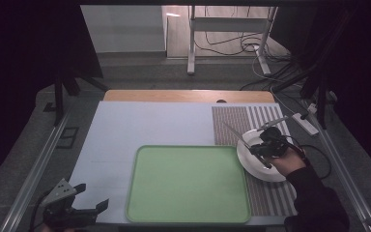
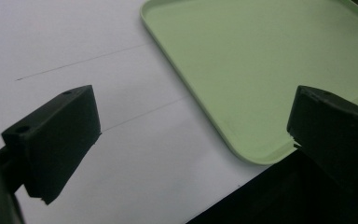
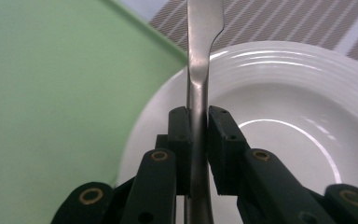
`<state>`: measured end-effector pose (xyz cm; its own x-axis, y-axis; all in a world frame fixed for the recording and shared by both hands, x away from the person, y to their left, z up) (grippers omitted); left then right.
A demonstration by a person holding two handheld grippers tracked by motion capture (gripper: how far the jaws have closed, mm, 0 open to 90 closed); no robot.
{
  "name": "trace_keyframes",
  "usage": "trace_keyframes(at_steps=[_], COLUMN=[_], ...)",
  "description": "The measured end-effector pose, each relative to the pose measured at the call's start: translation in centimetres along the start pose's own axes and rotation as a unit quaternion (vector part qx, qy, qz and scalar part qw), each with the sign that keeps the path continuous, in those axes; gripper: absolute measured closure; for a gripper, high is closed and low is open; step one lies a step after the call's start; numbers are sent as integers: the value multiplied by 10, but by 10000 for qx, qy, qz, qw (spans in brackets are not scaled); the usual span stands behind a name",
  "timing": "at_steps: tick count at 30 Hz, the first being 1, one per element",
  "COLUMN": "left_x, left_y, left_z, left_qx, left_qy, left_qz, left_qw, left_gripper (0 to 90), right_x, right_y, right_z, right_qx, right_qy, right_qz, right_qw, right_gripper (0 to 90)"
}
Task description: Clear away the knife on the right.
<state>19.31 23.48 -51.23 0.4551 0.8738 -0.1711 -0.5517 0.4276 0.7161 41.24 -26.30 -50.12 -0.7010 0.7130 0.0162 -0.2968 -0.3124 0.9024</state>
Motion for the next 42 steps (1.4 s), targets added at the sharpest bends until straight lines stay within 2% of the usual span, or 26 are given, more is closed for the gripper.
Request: trace_keyframes(at_steps=[16,30,37,42], left_x=[0,0,0,0], left_y=[0,-1,-1,-1], left_z=[0,0,0,0], left_qx=[15,29,33,34], left_qy=[-15,-21,-27,-28], left_qz=[12,22,23,22], left_qw=[10000,10000,10000,10000], left_gripper=[24,24,24,24], right_x=[61,114,126,133], right_y=[-5,-23,-40,-52], right_z=[-11,-15,-19,-24], right_qx=[156,483,763,1061], right_qy=[532,981,1135,1266], right_qz=[283,544,487,509], right_qw=[9981,9925,9894,9849], right_gripper=[804,804,804,802])
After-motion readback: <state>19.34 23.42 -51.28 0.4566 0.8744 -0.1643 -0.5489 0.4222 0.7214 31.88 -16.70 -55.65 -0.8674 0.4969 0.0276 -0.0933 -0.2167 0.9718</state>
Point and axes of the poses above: each handheld gripper's, and its own axes: y roughly backward along the jaws, z roughly out of its top, x roughly to its left, the point moved 7 cm from there along -y, roughly forward along the jaws, and after that the axes turned 6 degrees about x, right-handed, at the moved point
